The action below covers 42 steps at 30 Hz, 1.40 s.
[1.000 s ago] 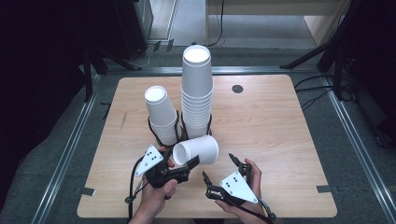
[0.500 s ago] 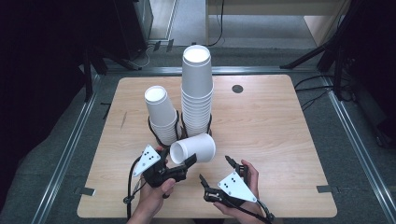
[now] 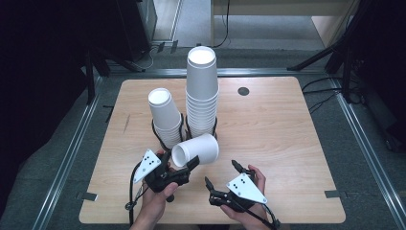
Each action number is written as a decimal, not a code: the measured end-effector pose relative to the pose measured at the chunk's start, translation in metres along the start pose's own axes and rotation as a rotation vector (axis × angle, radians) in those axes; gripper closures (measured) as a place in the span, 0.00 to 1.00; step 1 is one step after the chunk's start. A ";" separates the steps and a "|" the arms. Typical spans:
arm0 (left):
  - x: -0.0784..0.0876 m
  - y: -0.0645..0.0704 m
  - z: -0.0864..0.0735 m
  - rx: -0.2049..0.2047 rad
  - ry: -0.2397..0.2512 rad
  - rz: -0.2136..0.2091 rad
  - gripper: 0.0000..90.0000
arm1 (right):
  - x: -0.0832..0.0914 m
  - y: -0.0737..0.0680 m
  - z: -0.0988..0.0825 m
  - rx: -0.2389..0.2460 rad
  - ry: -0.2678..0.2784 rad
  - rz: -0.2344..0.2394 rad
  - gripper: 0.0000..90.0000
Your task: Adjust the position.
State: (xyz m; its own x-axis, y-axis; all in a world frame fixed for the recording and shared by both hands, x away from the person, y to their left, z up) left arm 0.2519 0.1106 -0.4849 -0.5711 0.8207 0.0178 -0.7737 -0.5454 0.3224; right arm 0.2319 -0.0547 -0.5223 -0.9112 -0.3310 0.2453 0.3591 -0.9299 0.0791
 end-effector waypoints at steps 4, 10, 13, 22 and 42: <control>0.000 -0.002 -0.001 -0.002 0.003 0.026 0.25 | 0.002 0.000 0.002 -0.052 -0.020 -0.004 0.06; 0.000 -0.003 -0.001 0.007 0.034 0.023 0.25 | 0.004 0.002 0.009 -0.164 -0.064 -0.013 0.03; 0.001 -0.002 0.000 0.010 0.049 0.015 0.25 | 0.005 0.005 0.014 -0.250 -0.081 -0.008 0.03; -0.006 0.002 -0.002 0.012 0.070 -0.009 0.25 | 0.009 0.008 0.027 -0.481 -0.145 0.061 0.00; -0.016 0.009 -0.010 -0.047 0.123 -0.030 0.25 | 0.004 0.011 0.033 -1.153 -0.345 0.170 0.00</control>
State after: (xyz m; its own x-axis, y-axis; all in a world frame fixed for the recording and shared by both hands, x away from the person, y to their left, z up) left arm 0.2517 0.0908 -0.4921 -0.5743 0.8114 -0.1086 -0.8015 -0.5303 0.2765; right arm 0.2387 -0.0612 -0.4882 -0.7053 -0.5657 0.4273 -0.0814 -0.5341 -0.8415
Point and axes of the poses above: each handheld gripper's, and its own axes: x roughly backward along the jaws, z roughly out of its top, y roughly to its right, the point moved 6 cm from there along -x, roughly forward along the jaws, and after that the axes turned 15 degrees about -z, right-handed, at the moved point
